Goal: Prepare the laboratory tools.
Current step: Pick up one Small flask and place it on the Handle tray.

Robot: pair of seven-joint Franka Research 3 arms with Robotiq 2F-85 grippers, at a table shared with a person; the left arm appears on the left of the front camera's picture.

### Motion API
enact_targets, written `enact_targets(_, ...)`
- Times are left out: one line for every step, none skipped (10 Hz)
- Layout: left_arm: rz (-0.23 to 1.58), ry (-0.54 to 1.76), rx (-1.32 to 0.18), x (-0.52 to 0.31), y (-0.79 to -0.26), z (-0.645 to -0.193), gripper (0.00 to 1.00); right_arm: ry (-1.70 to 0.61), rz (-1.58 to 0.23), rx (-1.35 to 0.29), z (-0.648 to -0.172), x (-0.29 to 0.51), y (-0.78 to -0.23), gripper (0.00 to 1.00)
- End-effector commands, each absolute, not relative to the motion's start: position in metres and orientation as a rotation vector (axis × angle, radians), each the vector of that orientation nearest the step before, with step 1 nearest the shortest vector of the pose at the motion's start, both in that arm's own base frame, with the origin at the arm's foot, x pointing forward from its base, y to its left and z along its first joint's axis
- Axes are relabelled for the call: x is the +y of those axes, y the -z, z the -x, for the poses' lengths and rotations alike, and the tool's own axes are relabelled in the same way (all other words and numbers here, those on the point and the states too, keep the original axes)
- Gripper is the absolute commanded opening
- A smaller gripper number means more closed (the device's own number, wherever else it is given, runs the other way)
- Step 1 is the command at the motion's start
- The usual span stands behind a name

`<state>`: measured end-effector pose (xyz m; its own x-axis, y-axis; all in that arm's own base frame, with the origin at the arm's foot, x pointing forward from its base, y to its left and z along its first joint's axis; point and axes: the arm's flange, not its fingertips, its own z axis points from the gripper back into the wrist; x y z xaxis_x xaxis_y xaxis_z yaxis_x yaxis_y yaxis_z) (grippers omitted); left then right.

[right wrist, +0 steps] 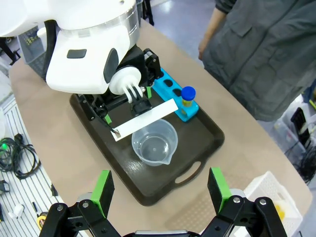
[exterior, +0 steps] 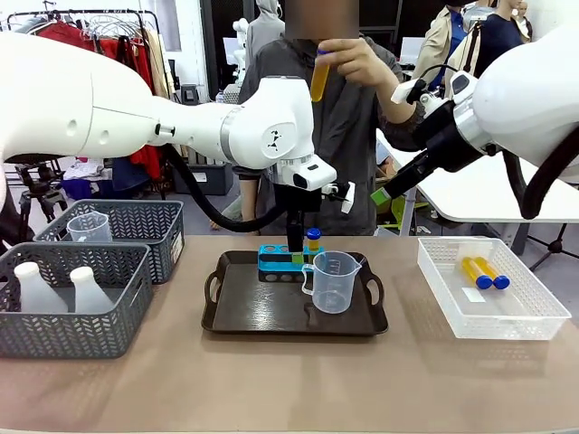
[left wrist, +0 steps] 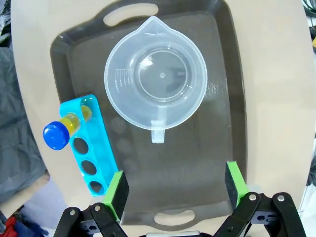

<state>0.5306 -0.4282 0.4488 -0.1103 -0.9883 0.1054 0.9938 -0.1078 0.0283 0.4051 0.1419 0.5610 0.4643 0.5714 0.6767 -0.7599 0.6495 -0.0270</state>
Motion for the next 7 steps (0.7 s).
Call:
enact_targets(0.101, 1.669, -0.129, -0.412, -0.466, -0.527, 1.00, -0.836, -0.310, -0.707, -0.404, 0.142, -0.562, 1.00)
enact_targets(0.120, 1.662, -0.149, -0.402, -0.481, -0.521, 1.00, -0.836, -0.310, -0.707, -0.404, 0.142, -0.562, 1.00)
enact_targets(0.106, 1.624, -0.154, -0.393, -0.494, -0.514, 1.00, -0.836, -0.310, -0.707, -0.404, 0.142, -0.562, 1.00)
enact_targets(0.119, 1.606, -0.161, -0.371, -0.512, -0.506, 1.00, -0.836, -0.310, -0.707, -0.404, 0.142, -0.562, 1.00)
enact_targets(0.118, 1.569, -0.189, -0.354, -0.523, -0.501, 1.00, -0.836, -0.310, -0.707, -0.404, 0.142, -0.562, 1.00)
enact_targets(0.105, 1.494, -0.219, -0.339, -0.532, -0.491, 1.00, -0.836, -0.310, -0.707, -0.404, 0.142, -0.562, 1.00)
enact_targets(0.091, 1.425, -0.251, -0.314, -0.544, -0.483, 1.00, -0.836, -0.310, -0.707, -0.404, 0.142, -0.562, 1.00)
